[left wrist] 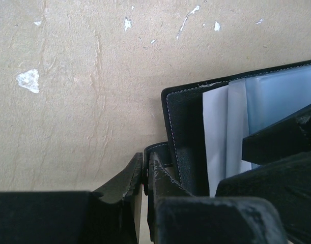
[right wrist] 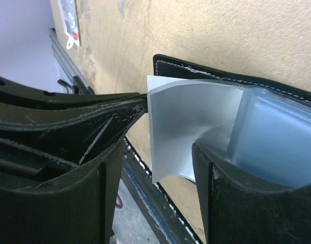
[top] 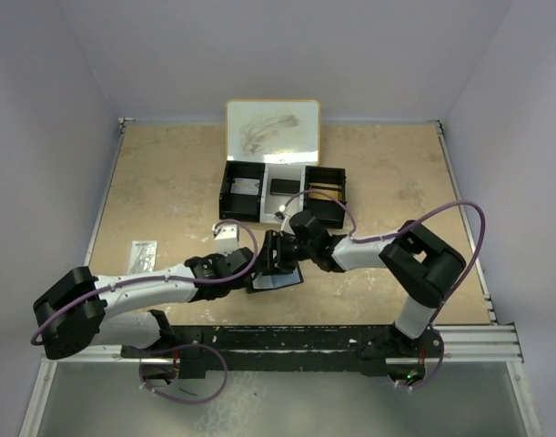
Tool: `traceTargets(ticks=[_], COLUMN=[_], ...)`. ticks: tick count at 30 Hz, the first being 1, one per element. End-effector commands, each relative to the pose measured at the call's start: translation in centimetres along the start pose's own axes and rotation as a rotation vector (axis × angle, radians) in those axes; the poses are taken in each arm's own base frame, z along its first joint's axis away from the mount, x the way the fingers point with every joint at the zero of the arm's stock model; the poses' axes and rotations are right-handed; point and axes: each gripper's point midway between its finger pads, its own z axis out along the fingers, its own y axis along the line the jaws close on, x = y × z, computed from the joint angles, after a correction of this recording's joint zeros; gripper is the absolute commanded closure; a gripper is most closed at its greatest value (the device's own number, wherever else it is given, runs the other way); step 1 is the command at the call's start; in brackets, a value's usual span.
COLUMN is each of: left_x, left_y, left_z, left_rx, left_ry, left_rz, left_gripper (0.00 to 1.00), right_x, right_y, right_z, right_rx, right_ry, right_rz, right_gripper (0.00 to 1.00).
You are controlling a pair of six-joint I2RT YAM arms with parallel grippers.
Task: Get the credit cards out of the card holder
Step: Adjust the card holder at the center of the board.
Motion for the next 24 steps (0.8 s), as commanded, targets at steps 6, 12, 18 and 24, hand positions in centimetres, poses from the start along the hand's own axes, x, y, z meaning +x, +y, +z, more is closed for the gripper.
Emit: traceTargets(ticks=[6,12,18,24], left_x=[-2.2,-3.8,-3.5,-3.2], left_y=[0.8,-1.1,-2.5,-3.5], left_z=[-1.0,-2.8,-3.4,-4.0], left_rx=[-0.011,0.164,0.318,0.437], left_ry=[-0.103,-0.152,-0.158,-0.151], left_rz=[-0.127,-0.279,-0.368,-0.455], left_gripper=[0.69,0.55,0.50,0.50], right_x=[-3.8,-3.7,-2.5,-2.5], right_y=[-0.8,-1.0,-1.1,-1.0], right_z=[-0.5,0.8,1.6,1.7], right_rx=[0.133,0.129,0.070,0.043], right_ry=[-0.254,-0.223,-0.180,-0.203], right_rz=[-0.005,-0.061,-0.097,-0.078], right_gripper=[0.51,0.50,0.37,0.59])
